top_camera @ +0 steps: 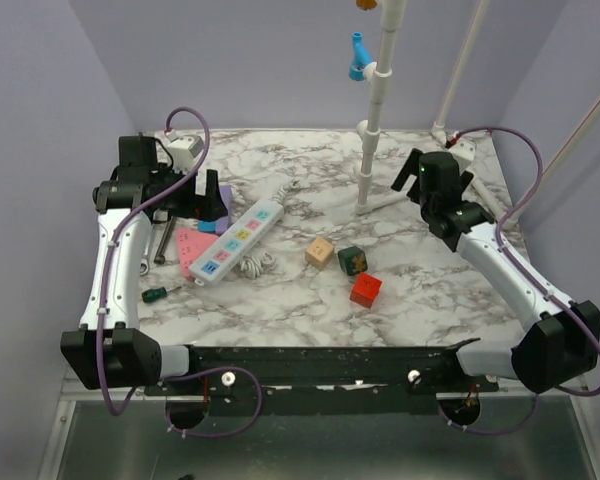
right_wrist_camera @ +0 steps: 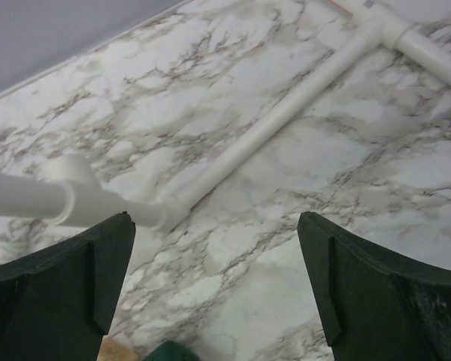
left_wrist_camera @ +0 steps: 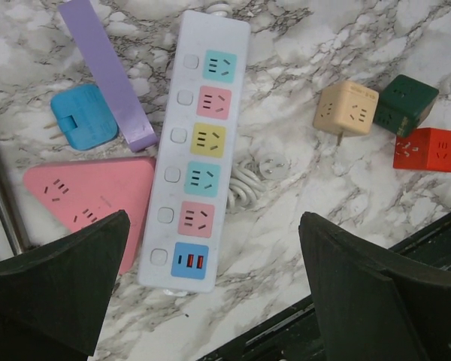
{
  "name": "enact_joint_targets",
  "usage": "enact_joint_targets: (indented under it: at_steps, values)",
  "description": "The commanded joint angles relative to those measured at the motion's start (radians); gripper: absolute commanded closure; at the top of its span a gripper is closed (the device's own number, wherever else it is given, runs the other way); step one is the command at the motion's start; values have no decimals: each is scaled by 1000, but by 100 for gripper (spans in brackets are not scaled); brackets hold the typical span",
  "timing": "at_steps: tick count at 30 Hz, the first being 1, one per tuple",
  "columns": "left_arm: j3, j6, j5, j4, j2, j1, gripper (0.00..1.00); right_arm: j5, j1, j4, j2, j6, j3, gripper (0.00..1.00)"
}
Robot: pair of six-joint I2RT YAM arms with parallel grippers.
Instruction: Pull the plug off the socket
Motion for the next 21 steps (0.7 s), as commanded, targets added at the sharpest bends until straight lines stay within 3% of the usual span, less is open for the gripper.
enact_joint_targets:
  at_steps: [1,4,7,15,18,21]
  values:
    - [-54,-86,68,73,-13,3,1,128,-52,192,25,-120,-95,0]
    - [-118,-116,51,169,-30,2,1,159,-76,396,28,-191,-213,0]
    - [-198,-172,-62,327,-44,1,1,128,-89,661,23,-277,-361,0]
    - [-423,-248,-377,736,-27,1,1,234,-101,1051,99,-376,-622,0]
    - [-508,-246,-429,875,-32,2,1,221,-114,1231,105,-400,-725,0]
    - [-601,-239,-453,1018,-50,1,1,248,-126,1272,127,-372,-760,0]
